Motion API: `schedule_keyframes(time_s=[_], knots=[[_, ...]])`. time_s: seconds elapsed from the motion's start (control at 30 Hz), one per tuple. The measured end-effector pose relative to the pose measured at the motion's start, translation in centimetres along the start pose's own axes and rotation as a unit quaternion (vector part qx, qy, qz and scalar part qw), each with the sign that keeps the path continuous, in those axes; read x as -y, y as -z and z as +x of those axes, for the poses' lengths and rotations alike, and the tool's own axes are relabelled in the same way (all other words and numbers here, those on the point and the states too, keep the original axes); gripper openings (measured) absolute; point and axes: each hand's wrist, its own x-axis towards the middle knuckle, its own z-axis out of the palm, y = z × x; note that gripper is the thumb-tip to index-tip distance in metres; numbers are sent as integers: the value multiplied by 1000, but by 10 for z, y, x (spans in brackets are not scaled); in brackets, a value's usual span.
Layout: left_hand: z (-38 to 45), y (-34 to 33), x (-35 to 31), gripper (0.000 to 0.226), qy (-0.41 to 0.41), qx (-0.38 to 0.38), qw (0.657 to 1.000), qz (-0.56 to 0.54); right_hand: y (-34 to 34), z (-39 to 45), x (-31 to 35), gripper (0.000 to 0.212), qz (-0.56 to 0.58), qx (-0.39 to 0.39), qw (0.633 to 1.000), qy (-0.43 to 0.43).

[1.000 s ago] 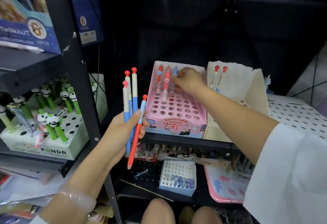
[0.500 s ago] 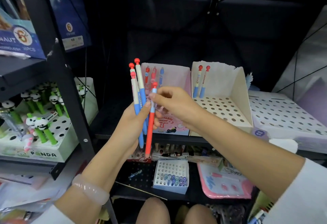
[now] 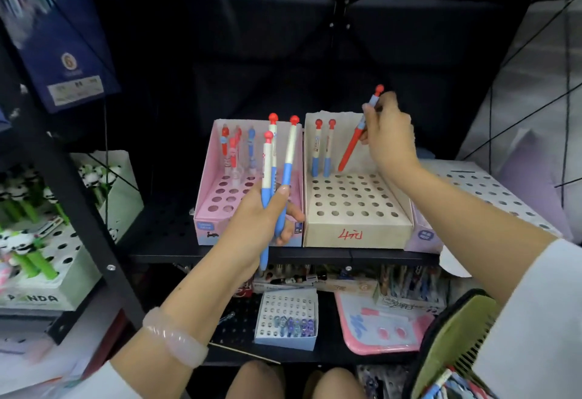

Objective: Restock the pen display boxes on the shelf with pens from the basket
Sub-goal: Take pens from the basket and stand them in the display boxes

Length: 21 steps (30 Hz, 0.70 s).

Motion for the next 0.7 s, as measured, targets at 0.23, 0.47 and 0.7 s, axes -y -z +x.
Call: schedule_keyframes(time_s=[0.23,0.47,0.7], knots=[[3,-1,4,12,5,-6,1000,-7,-14,9,-6,32,-54,32,998,26],[4,-1,6,12,-3,-2,1000,-2,-25,10,-19,28,-153,103,982,37],[5,-1,6,12,-6,-12,1000,-2,-23,9,-17,26,-68,209,975,-16]])
